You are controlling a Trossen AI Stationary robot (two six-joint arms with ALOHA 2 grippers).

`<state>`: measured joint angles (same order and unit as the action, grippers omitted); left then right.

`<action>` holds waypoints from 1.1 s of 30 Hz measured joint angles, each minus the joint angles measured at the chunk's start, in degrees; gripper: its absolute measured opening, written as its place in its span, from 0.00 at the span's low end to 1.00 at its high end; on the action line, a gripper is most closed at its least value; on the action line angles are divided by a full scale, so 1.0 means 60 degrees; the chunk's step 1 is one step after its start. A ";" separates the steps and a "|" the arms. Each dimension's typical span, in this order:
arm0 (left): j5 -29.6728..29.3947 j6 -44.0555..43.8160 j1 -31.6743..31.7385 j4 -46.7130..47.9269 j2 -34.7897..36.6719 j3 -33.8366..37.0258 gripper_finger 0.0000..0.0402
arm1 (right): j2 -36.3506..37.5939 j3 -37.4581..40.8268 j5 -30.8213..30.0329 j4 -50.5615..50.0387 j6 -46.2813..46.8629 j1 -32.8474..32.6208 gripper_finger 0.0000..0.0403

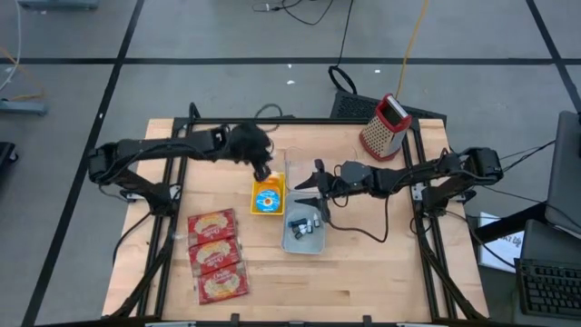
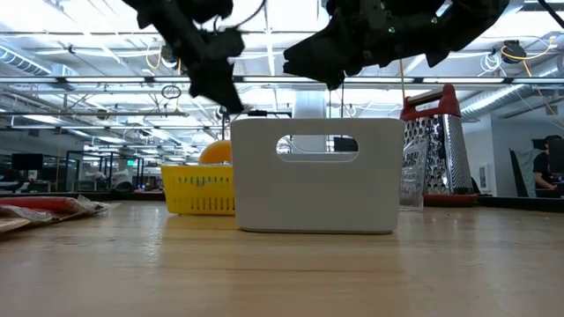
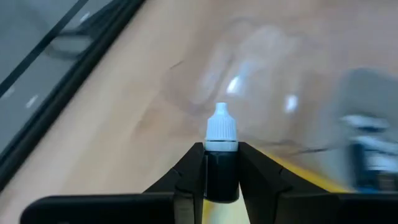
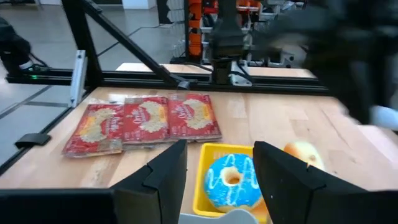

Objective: Pick & Place Food Item
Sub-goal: Put the green food coloring bottle into the gray bin

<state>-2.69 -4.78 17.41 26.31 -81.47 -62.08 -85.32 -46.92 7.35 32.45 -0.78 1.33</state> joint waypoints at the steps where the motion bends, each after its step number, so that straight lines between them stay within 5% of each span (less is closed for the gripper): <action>1: 0.0141 0.0014 -0.0275 -0.0206 0.0006 -0.0003 0.19 | 0.0000 -0.0004 -0.0011 -0.0003 0.0004 0.0043 0.43; 9: 0.1711 0.0692 -0.1957 -0.1343 -0.0179 0.0000 0.19 | 0.0000 -0.0004 -0.0566 0.0263 -0.0065 0.0319 0.44; 20: 0.1798 0.0780 -0.2474 -0.2263 -0.0172 -0.0004 0.19 | -0.0146 0.0000 -0.0215 0.0627 -0.0057 0.0119 0.60; 33: 0.1790 0.0638 -0.2474 -0.2410 -0.0172 -0.0004 0.19 | -0.0138 -0.0004 -0.0172 0.0976 0.0034 0.0069 0.36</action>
<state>8.05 -0.95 2.57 11.85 -82.50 -62.11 -86.15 -46.94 6.32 38.30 -0.57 1.74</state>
